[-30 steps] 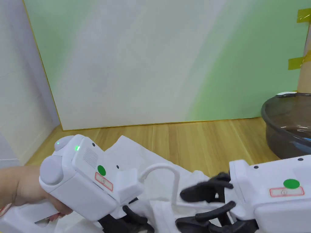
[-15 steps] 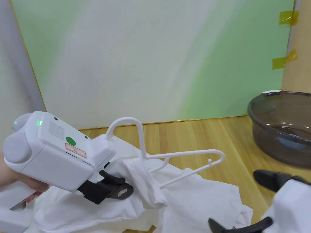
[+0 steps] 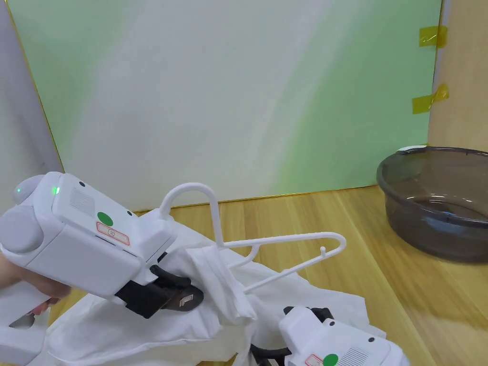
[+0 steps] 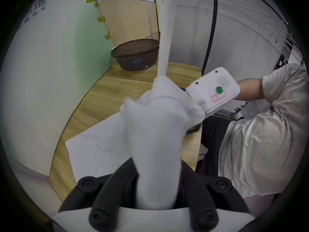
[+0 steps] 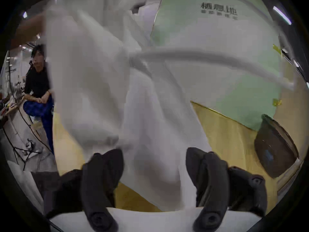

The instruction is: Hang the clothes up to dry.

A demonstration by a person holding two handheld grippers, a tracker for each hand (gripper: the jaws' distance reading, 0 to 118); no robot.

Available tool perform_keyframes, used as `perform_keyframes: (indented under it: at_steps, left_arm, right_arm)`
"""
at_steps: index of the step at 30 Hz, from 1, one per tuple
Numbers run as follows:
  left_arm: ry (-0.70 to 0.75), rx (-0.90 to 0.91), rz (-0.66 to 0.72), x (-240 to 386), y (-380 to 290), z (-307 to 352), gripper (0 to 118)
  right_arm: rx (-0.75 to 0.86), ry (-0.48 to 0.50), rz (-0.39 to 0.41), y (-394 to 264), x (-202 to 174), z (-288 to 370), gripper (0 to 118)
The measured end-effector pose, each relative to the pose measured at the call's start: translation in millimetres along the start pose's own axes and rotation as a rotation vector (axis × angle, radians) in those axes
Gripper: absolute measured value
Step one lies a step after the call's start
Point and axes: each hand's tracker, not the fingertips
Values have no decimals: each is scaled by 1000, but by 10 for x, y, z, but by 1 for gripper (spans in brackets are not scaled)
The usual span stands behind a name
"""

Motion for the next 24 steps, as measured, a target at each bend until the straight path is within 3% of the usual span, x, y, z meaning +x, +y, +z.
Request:
perform_keyframes:
  at_steps: [1,2,3,4,7,13,16,18,20,24]
  left_arm:
    - [12,3,-3,22,-19,3,9]
    - [8,2,7,-7,-16,12,9]
    - [3,4,9,9,-36,13,9]
    - [12,17,6,7,-35,20,9]
    - [25,12,6,21,-47,12,9]
    - [58,12,-10,41,-73,35,9]
    - [73,30,-28,70,-73,56,9]
    - [113,55,-68,104,-59,72,9]
    - [107,58,-53,109,-56,60,9]
    - [120,72,-67,194,-38,-18,9]
  right_arm:
    - [3,24,-24,-5,35,-41,41]
    - [14,47,-58,-9,64,-87,3]
    - [-4,24,-65,5,89,-115,0]
    - [23,-29,-88,3,117,-110,0]
    - [67,67,-205,52,225,-12,0]
    - [107,78,-243,301,476,471,0]
    - [103,72,-339,417,743,680,0]
    - [104,38,-395,465,949,805,0]
    - [107,-27,-402,489,1168,913,0]
    - [93,-68,-527,438,1564,1128,0]
